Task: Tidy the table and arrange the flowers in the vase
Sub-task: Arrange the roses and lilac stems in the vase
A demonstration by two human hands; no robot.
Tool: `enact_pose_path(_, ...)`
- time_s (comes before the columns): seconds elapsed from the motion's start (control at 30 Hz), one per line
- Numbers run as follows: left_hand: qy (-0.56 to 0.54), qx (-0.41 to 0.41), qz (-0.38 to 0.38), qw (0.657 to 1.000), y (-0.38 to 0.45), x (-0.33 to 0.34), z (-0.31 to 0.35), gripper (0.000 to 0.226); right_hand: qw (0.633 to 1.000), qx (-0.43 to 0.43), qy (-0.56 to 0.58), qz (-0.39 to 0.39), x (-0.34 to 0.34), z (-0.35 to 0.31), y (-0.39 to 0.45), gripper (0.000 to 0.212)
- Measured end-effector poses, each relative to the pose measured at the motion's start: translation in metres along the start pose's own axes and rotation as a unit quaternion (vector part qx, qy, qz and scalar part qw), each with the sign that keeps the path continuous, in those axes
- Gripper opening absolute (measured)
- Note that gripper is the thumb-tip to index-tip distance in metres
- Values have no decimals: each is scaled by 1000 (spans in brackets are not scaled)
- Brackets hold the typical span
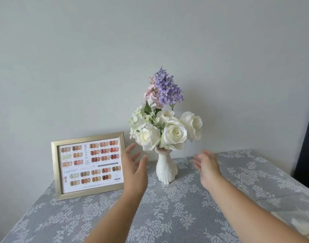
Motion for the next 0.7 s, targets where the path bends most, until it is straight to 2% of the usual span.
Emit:
enact_pose_path(0.1,16,-136,-41,990,-15,22,-41,40,993,97,-42,-61,6,28,-4,31)
enact_pose_path(0.2,50,-227,-145,962,-22,40,-71,40,974,91,-156,-134,13,51,-7,40)
enact_pose_path(0.37,67,-218,-222,948,-12,58,-84,50,958,93,-205,-178,20,72,-12,44)
enact_pose_path(0.7,75,-203,-219,952,2,67,-92,56,961,73,-201,-177,26,88,4,50)
Point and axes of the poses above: each hand's wrist, its own y-axis towards the middle knuckle, its own x-axis out of the palm, z = x × y, the point moved 1 cm from there along y, towards the middle knuckle, and after that the axes turned 15 degrees about y, right-handed, at the moved point
